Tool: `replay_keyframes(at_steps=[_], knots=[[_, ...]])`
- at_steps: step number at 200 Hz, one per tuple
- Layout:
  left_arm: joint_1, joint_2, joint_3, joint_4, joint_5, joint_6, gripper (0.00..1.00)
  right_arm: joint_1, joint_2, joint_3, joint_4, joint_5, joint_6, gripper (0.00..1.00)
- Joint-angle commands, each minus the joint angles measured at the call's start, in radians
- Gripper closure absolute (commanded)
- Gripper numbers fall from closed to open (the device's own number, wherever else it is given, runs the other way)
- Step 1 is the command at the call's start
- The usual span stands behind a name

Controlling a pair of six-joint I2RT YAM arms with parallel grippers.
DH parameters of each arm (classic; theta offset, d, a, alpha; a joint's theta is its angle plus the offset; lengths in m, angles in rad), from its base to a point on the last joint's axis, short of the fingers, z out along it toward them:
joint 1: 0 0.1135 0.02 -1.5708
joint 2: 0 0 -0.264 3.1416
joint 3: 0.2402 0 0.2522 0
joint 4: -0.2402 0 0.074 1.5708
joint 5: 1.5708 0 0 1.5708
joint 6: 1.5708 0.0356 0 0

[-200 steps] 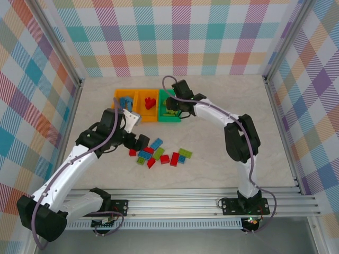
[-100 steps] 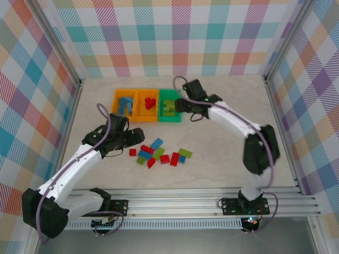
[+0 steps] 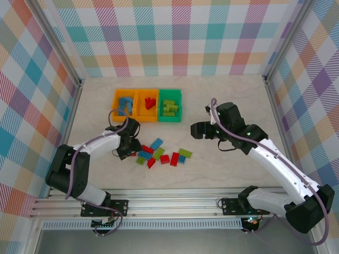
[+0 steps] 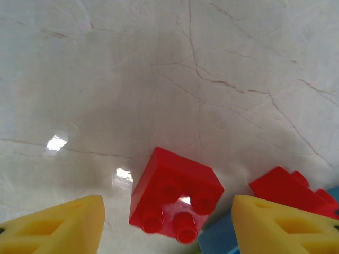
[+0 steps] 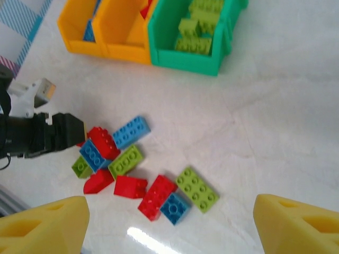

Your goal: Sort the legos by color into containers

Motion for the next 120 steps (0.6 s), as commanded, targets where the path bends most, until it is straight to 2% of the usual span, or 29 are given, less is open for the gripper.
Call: replay_keyframes(at_steps=[1, 29, 74, 100, 120], knots=[[0.012, 0.014, 0.019, 0.012, -0.013, 0.026, 0.36, -0.001, -0.011, 0.002, -0.039, -0.058, 0.045, 0.18], [0.018, 0.026, 0.009, -0.004, -0.038, 0.040, 0.42, -0.001, -0.008, 0.022, -0.044, -0.083, 0.077, 0.18], [0.028, 0.062, -0.021, 0.032, 0.012, 0.039, 0.67, 0.005, 0.038, 0.067, -0.028, -0.245, 0.104, 0.17], [0.029, 0.000, 0.023, -0.024, 0.006, 0.044, 0.77, 0.018, 0.054, 0.089, -0.034, -0.281, 0.105, 0.17], [0.029, -0.087, 0.122, -0.051, -0.002, 0.047, 0.78, 0.021, 0.053, 0.100, -0.032, -0.298, 0.111, 0.17]])
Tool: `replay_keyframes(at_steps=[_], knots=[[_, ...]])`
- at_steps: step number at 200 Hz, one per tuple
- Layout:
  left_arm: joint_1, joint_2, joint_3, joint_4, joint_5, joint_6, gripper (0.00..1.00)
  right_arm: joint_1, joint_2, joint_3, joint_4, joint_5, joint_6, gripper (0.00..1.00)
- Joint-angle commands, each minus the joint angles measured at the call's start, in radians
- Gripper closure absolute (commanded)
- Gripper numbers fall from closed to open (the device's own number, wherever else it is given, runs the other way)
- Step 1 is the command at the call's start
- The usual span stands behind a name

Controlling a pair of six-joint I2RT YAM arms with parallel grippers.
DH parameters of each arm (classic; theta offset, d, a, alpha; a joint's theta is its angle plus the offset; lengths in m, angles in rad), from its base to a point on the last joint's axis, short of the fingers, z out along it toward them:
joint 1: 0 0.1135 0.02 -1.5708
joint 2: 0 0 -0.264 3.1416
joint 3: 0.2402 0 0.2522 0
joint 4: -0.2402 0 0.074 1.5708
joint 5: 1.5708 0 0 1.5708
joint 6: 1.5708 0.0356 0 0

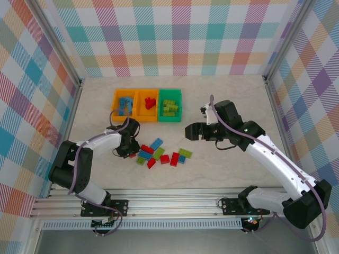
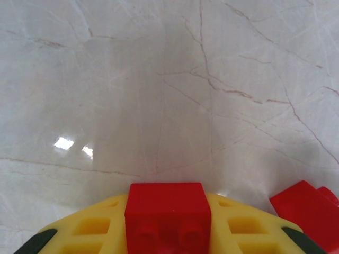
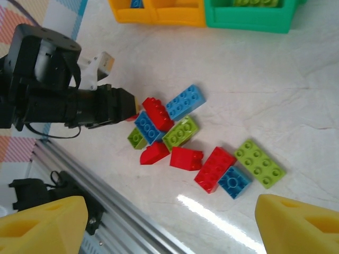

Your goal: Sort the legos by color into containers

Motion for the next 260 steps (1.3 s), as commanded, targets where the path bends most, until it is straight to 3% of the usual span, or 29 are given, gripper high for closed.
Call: replay_keyframes(at_steps=[1, 24, 55, 95, 108, 133, 166, 206, 260], knots=[[0.012, -0.115, 0.122, -0.049, -0.004, 0.013, 0.78, 0.007, 0.000, 0.044, 0.000, -0.068, 0.020, 0.17], [0.012, -0.074, 0.302, -0.022, -0.050, 0.052, 0.78, 0.007, -0.013, 0.026, 0.035, -0.040, 0.038, 0.16], [0.034, 0.198, 0.606, 0.007, -0.023, 0.135, 0.77, 0.007, -0.010, 0.016, 0.033, 0.014, 0.061, 0.16], [0.065, 0.525, 1.000, -0.090, -0.048, 0.192, 0.76, 0.007, -0.060, 0.006, -0.003, 0.047, 0.071, 0.14], [0.065, 0.576, 1.062, -0.090, -0.049, 0.207, 0.71, 0.007, -0.071, 0.003, -0.013, 0.052, 0.074, 0.14], [0.065, 0.606, 1.108, -0.098, -0.045, 0.211, 0.54, 0.007, -0.080, -0.003, -0.019, 0.055, 0.077, 0.14], [0.065, 0.496, 1.036, -0.087, -0.026, 0.219, 0.46, 0.007, -0.054, -0.007, -0.018, 0.077, 0.074, 0.13], [0.053, 0.200, 0.829, -0.094, 0.049, 0.280, 0.41, 0.072, 0.053, 0.008, -0.015, 0.108, 0.070, 0.14], [-0.035, -0.345, 0.427, -0.204, 0.273, 0.627, 0.23, 0.309, 0.363, 0.107, -0.056, 0.279, 0.101, 0.16]])
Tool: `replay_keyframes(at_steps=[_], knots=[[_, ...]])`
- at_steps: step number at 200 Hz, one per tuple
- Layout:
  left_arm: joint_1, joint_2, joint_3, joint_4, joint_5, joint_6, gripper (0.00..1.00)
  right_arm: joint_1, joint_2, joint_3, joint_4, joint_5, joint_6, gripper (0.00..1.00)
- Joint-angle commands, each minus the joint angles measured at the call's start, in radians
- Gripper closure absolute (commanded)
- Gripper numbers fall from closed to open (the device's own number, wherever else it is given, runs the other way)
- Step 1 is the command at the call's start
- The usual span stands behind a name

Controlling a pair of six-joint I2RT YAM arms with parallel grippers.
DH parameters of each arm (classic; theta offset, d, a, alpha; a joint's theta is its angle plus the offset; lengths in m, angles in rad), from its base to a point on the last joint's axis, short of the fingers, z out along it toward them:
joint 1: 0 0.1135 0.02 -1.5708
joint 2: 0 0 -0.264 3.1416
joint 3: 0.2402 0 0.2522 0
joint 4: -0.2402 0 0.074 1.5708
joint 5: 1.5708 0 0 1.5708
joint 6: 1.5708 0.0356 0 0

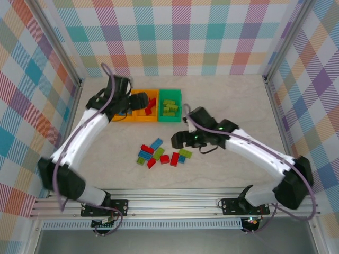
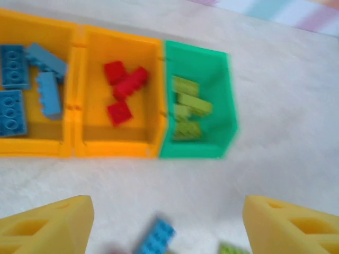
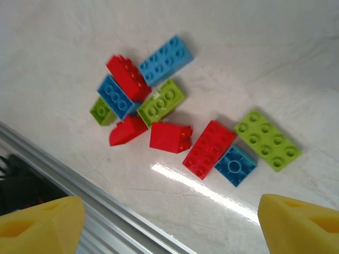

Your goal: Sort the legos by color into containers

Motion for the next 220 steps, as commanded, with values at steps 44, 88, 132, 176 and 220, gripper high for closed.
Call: replay_keyframes(at_steps=[44, 88, 132, 176, 220], knots=[[-0.044, -0.515, -0.380, -0.297, 0.343, 0.498, 0.22, 0.203, 0.388, 0.192, -0.085, 0.195, 0.051, 0.32], [-0.047, -0.624, -0.458, -0.294, 0.257, 0.609, 0.13, 0.247, 0.561, 0.322, -0.168, 0.290, 0.039, 0.36], [-0.049, -0.591, -0.460, -0.311, 0.263, 0.671, 0.08, 0.257, 0.635, 0.351, -0.196, 0.336, 0.058, 0.35], [-0.049, -0.617, -0.484, -0.299, 0.309, 0.721, 0.06, 0.257, 0.676, 0.362, -0.149, 0.303, 0.050, 0.51], [-0.049, -0.720, -0.565, -0.250, 0.429, 0.814, 0.02, 0.245, 0.620, 0.370, -0.134, 0.296, 0.057, 0.64]])
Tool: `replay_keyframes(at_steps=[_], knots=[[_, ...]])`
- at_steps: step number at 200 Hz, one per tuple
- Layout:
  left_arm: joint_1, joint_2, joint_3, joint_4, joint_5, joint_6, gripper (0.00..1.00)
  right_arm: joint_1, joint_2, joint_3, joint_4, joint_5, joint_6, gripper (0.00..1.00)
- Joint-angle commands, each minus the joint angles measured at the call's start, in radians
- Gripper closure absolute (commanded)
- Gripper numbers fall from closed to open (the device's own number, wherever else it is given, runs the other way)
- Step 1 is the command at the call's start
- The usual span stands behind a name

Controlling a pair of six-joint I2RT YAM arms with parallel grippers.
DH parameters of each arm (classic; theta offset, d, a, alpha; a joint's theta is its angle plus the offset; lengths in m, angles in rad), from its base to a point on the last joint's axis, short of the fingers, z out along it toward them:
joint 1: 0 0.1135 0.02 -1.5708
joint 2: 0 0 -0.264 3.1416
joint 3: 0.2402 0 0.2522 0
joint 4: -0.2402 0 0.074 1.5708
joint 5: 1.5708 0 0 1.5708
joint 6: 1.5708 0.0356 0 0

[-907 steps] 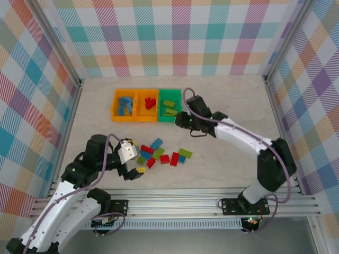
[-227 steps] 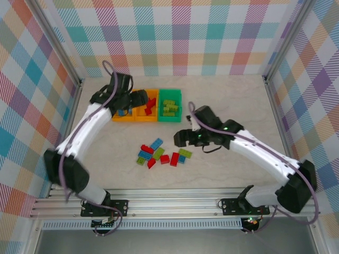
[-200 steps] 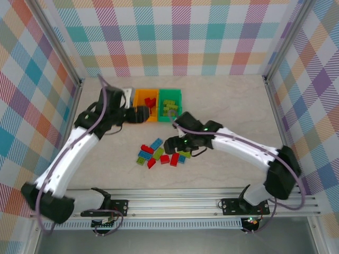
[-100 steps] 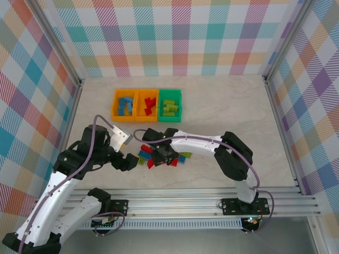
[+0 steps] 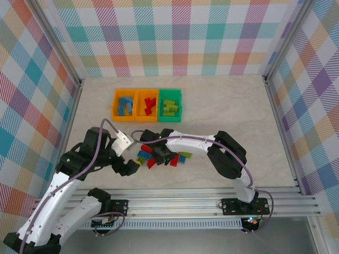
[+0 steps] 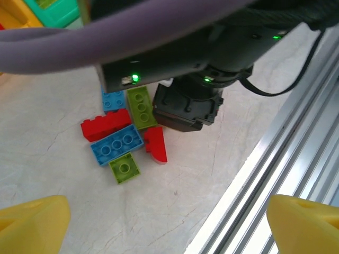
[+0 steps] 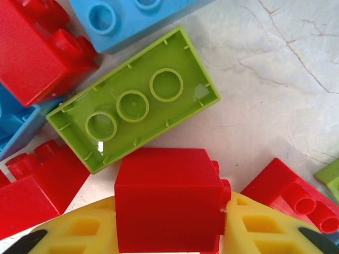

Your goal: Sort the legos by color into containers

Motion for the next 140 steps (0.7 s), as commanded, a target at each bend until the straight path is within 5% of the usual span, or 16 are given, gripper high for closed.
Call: replay_keyframes(at_steps=[1, 40, 66, 109, 140], knots=[[-0.006, -0.063, -0.046, 0.028, 0.117, 0.083, 0.02, -0.008, -0.035, 0.006, 0.012, -0.010, 0.006, 0.64], [-0.006, -0.143, -0.145, 0.207, 0.237, 0.070, 0.02, -0.061, -0.256, -0.069, 0.210, -0.067, -0.064, 0.62], [-0.006, -0.144, -0.213, 0.375, 0.068, -0.040, 0.01, -0.142, -0.250, 0.001, 0.292, -0.062, -0.136, 0.62], [-0.004, -0.161, -0.229, 0.329, -0.146, -0.026, 0.00, -0.223, -0.087, 0.153, 0.447, 0.015, -0.239, 0.61], [-0.003, -0.189, -0.255, 0.359, -0.189, -0.044, 0.00, -0.264, 0.056, 0.290, 0.493, 0.035, -0.295, 0.60]])
